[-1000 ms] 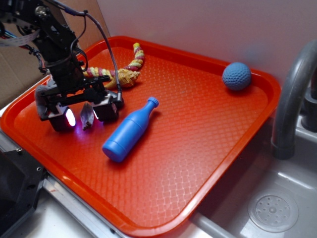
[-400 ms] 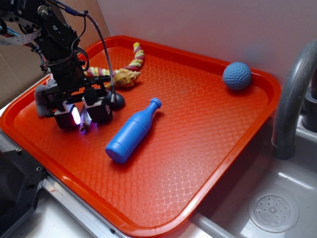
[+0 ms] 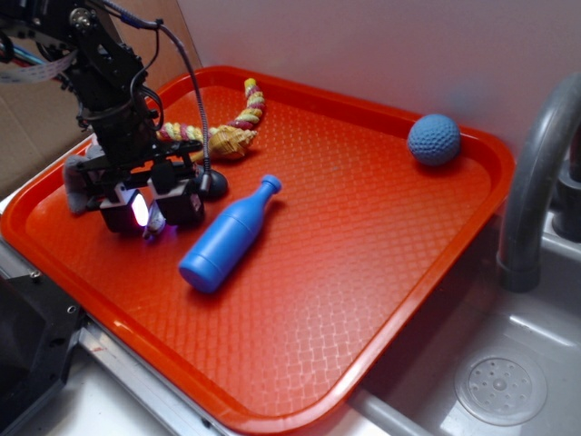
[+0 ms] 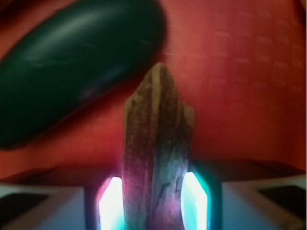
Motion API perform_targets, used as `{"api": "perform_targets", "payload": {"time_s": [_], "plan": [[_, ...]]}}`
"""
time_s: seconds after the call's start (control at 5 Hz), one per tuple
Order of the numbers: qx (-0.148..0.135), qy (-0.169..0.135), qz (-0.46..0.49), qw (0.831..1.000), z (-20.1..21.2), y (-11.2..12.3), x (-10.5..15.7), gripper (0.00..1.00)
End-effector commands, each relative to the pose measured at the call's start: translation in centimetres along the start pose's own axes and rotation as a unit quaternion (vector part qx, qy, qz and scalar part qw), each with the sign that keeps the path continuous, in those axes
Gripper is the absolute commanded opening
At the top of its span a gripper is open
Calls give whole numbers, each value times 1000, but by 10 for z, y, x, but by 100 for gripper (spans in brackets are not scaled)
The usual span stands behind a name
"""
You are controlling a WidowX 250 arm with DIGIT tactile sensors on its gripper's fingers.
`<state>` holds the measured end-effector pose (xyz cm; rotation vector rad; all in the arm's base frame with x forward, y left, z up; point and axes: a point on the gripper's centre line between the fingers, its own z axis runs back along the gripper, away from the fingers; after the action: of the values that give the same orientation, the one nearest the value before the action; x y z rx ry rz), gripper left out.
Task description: Grab the wood chip.
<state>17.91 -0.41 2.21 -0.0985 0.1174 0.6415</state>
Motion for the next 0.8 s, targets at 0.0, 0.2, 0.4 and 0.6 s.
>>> {"api": "perform_targets", "payload": {"time_s": [0.0,0.2,0.4,0.6], "plan": [[-47,-140,-259,954,99,-26,-18,0],[-51,-172,-285,942,146,-37,-37,0],[-12,-174,-297,939,193,-53,-48,0],[14,-154,-285,946,203,-57,-44,0]]}}
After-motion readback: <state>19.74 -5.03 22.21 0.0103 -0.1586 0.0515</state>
